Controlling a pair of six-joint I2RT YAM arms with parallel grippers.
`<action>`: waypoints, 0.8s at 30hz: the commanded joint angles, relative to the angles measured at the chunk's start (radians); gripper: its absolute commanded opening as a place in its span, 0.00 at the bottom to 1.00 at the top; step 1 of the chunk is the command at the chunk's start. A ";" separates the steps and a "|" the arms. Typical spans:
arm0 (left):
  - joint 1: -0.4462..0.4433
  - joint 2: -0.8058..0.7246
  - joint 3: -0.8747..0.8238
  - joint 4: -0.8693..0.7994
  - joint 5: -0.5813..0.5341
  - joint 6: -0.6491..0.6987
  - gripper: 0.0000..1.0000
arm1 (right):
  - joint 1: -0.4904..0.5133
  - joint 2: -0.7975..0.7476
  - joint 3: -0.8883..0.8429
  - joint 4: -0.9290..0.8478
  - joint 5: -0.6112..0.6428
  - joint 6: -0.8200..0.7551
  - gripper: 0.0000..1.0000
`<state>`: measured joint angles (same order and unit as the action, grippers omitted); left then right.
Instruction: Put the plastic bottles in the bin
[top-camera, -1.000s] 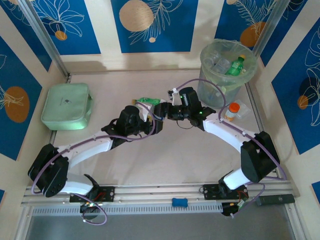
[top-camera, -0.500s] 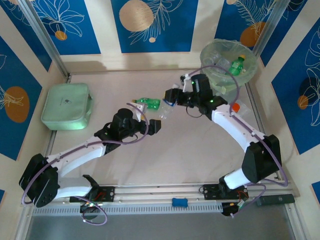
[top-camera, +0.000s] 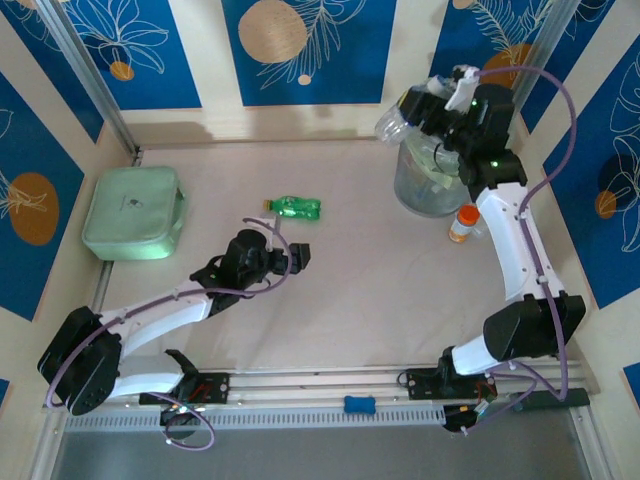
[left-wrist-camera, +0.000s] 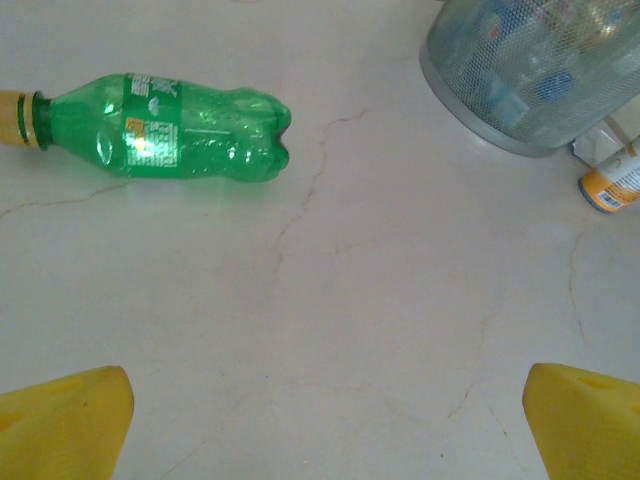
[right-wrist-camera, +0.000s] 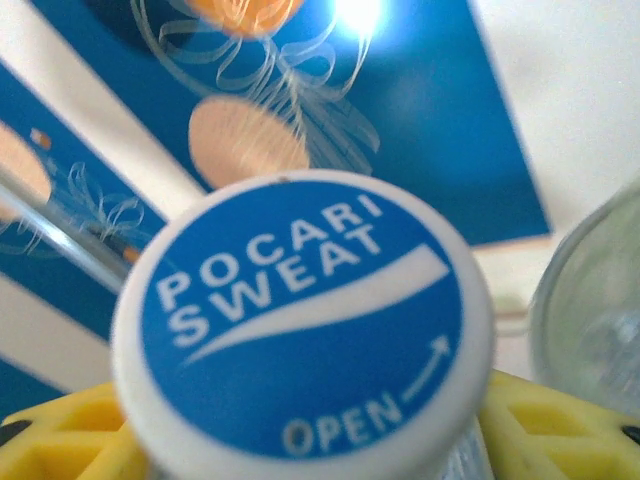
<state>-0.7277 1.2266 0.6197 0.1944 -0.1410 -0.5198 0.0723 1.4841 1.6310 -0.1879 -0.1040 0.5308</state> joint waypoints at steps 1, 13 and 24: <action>0.001 -0.012 -0.015 0.062 -0.015 -0.023 0.99 | -0.033 0.068 0.061 0.069 0.102 0.006 0.53; 0.001 -0.064 -0.042 0.027 -0.018 -0.040 0.99 | -0.071 0.392 0.410 -0.029 0.250 -0.054 0.53; 0.004 -0.166 -0.080 -0.039 -0.087 -0.033 0.99 | -0.096 0.637 0.786 -0.344 0.267 -0.087 0.54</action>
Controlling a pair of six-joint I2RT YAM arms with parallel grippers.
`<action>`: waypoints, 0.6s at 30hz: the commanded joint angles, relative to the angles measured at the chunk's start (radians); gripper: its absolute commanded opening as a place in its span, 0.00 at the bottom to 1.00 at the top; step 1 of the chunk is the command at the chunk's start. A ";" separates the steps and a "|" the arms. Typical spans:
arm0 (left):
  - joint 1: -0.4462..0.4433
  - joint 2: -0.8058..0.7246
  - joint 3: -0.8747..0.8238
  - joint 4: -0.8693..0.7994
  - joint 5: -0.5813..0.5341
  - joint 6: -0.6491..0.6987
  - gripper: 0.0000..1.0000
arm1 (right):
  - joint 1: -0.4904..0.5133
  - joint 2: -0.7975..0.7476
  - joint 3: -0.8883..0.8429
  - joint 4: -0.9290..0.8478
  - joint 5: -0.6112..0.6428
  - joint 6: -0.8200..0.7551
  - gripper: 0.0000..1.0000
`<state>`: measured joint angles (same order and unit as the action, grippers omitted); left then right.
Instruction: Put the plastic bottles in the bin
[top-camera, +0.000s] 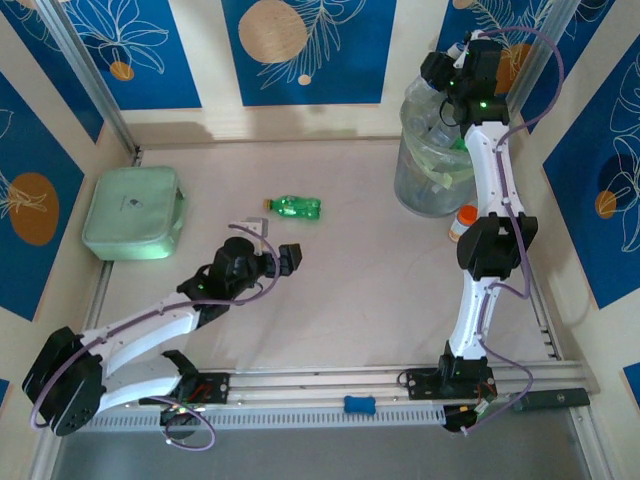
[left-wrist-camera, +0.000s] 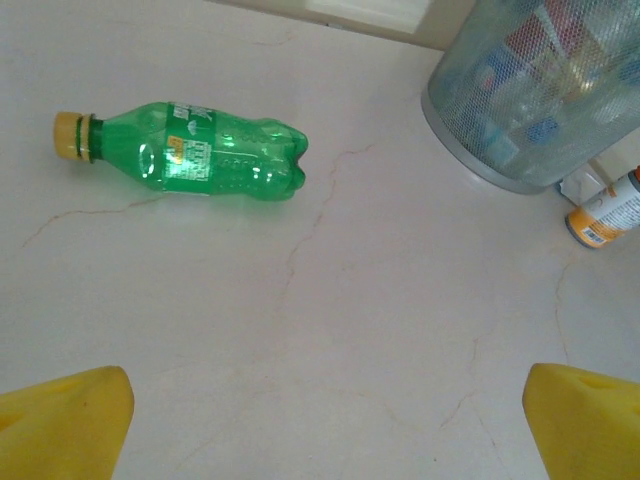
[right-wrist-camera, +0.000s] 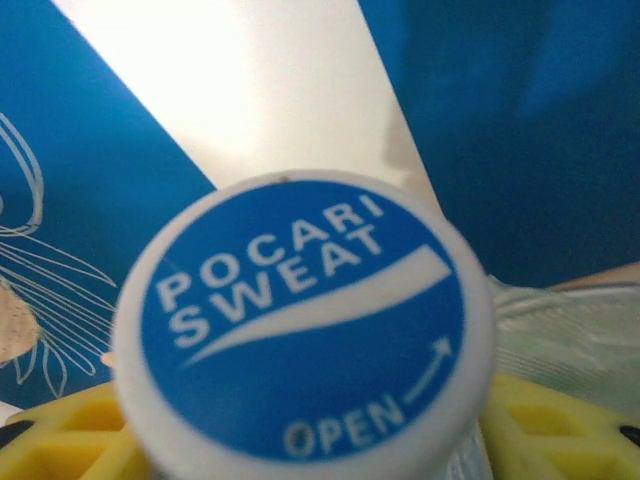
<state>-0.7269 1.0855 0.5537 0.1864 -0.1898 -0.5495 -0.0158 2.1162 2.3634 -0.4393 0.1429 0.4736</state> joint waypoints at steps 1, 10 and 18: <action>0.003 -0.027 -0.015 -0.031 -0.041 -0.002 0.99 | -0.010 0.004 0.052 -0.099 0.020 -0.030 0.54; 0.004 -0.016 0.002 -0.037 -0.037 0.016 0.99 | -0.025 0.001 0.024 -0.144 0.017 -0.023 0.55; 0.006 -0.019 0.021 -0.073 -0.051 0.026 0.99 | -0.036 -0.005 0.052 -0.175 0.036 -0.010 0.80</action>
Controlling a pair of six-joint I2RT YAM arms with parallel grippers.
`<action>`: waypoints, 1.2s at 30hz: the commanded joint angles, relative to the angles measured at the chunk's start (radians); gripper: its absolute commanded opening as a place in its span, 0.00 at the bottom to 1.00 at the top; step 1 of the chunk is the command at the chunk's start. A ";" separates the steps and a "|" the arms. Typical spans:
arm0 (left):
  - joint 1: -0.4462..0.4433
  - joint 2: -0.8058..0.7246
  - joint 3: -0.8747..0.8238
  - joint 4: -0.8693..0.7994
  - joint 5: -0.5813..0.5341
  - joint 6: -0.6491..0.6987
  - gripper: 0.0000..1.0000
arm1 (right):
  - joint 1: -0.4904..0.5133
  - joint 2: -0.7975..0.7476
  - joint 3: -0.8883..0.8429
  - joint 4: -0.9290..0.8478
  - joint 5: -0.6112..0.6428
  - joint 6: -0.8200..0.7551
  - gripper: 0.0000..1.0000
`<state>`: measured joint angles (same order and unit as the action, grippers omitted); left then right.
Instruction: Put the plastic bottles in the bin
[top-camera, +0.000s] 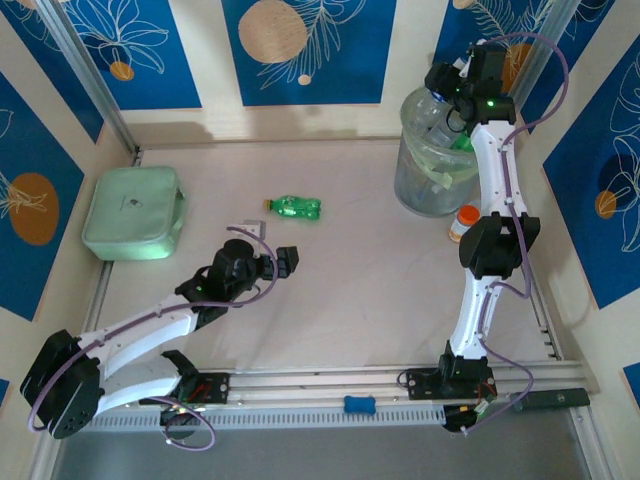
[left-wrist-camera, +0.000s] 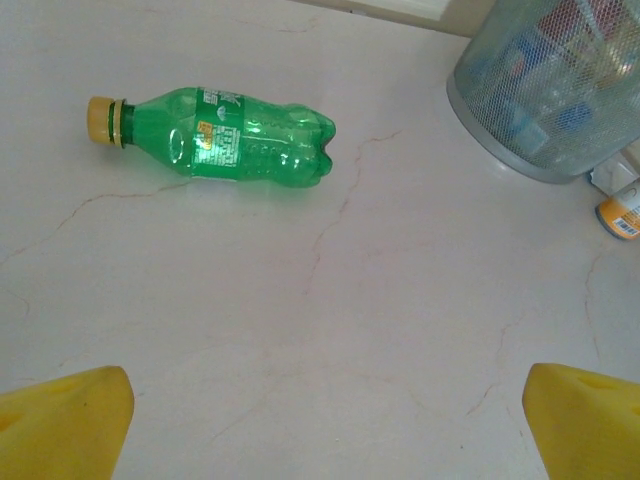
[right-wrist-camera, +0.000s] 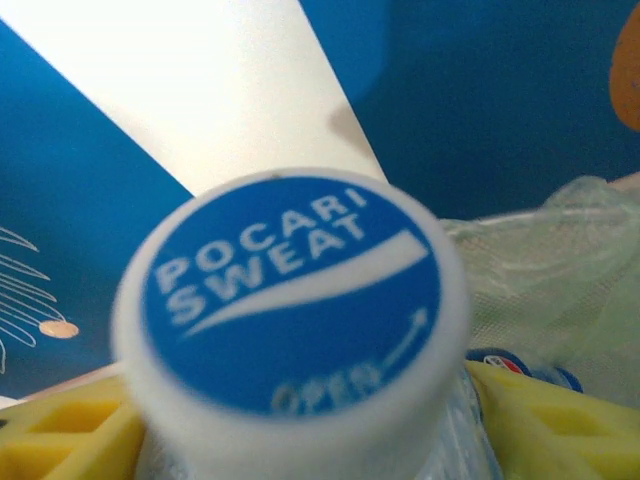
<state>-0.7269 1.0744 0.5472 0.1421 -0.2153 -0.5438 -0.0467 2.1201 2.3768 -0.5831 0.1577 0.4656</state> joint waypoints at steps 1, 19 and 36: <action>0.005 -0.011 0.032 -0.038 -0.035 0.025 0.99 | -0.008 -0.012 0.044 -0.038 0.026 -0.002 0.82; 0.183 0.126 0.232 -0.067 0.044 0.143 0.99 | -0.008 -0.469 -0.524 0.240 0.033 -0.050 0.95; 0.357 0.702 0.753 -0.184 0.435 0.357 0.99 | 0.152 -0.902 -1.264 0.412 -0.187 0.075 0.99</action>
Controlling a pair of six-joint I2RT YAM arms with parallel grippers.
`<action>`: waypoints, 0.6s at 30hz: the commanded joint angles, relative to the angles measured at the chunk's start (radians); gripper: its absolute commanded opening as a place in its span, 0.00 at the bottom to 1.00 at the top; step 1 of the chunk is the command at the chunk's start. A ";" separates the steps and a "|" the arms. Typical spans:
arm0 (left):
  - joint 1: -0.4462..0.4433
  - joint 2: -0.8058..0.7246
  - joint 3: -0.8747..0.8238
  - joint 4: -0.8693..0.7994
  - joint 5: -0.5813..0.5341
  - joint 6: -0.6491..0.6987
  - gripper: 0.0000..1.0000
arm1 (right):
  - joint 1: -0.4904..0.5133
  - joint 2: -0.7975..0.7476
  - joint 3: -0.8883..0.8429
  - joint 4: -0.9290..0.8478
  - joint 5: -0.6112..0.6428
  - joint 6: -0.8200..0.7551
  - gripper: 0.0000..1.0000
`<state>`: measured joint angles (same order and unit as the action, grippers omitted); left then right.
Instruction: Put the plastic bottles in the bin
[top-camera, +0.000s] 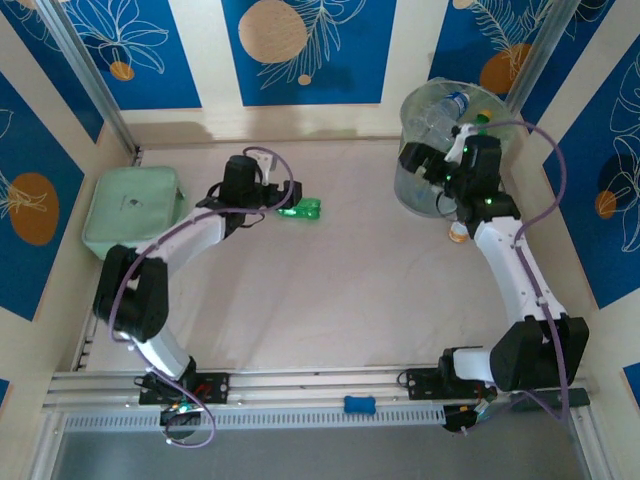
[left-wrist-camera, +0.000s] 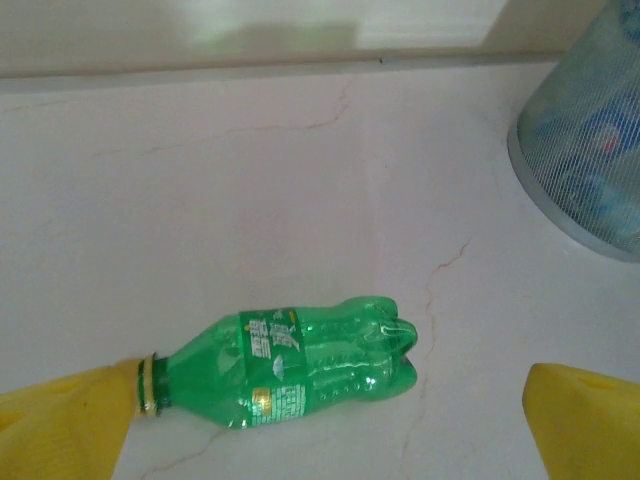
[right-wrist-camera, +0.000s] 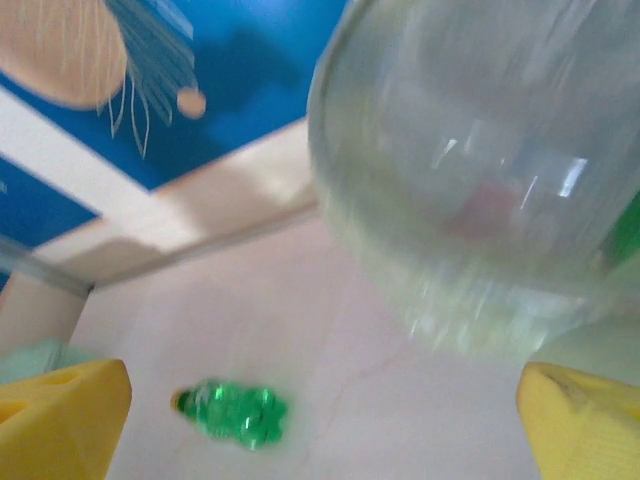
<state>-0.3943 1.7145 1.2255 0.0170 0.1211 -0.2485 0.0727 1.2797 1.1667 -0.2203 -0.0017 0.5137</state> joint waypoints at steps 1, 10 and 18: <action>0.032 0.096 0.109 -0.079 0.105 0.068 0.99 | 0.049 -0.079 -0.088 0.061 -0.027 0.036 0.99; 0.061 0.319 0.313 -0.212 0.149 0.132 0.99 | 0.175 -0.162 -0.249 0.087 0.029 0.088 0.99; 0.066 0.471 0.486 -0.352 0.182 0.166 0.99 | 0.231 -0.157 -0.371 0.165 0.041 0.190 0.99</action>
<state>-0.3405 2.1529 1.6608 -0.2470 0.2588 -0.1188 0.2893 1.1217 0.8139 -0.1104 0.0231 0.6533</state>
